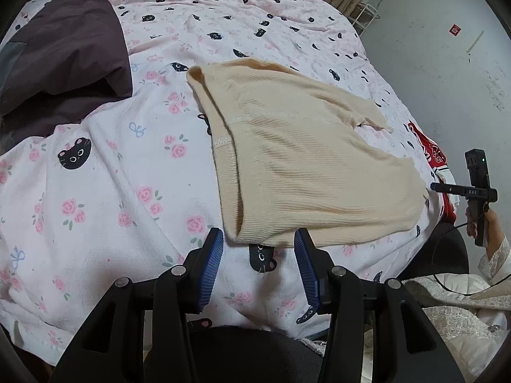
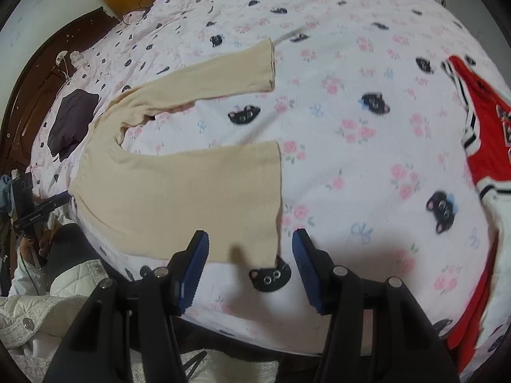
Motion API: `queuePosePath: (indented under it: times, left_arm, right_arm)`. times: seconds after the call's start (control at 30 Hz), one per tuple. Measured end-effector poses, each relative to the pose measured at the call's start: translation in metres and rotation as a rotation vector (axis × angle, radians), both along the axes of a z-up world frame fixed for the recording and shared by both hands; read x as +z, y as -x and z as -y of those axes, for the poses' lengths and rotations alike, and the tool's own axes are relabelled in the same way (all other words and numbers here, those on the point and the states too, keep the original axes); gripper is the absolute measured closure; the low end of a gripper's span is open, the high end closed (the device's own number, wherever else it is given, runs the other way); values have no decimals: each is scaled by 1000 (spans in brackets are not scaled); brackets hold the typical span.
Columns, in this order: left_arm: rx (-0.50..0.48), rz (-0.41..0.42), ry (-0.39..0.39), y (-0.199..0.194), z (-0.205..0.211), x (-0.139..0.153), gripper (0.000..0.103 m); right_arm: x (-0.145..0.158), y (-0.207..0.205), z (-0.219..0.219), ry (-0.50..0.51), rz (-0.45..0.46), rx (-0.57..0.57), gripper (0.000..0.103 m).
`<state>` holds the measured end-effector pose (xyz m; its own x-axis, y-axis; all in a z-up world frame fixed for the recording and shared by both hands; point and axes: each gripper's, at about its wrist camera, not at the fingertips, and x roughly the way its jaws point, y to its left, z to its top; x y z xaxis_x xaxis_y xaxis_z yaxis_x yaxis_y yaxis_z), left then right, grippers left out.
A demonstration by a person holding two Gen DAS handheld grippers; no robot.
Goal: Fold clothes
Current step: 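Open both grippers and lift them away from the folded sweater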
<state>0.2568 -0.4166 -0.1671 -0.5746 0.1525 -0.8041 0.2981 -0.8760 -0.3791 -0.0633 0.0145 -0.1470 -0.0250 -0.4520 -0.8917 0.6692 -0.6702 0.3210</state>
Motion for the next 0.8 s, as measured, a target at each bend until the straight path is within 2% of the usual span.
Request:
queuePosePath:
  times: [0.33, 0.47, 0.8]
  left_arm:
    - [16, 1, -18, -3, 1, -1, 61]
    - [24, 5, -44, -2, 4, -3, 56]
    - [29, 3, -97, 6, 5, -3, 55]
  right_arm:
    - [-24, -7, -15, 14, 80, -26, 47]
    - [-26, -9, -16, 20, 85, -29, 47]
    - [-30, -10, -17, 27, 88, -28, 47]
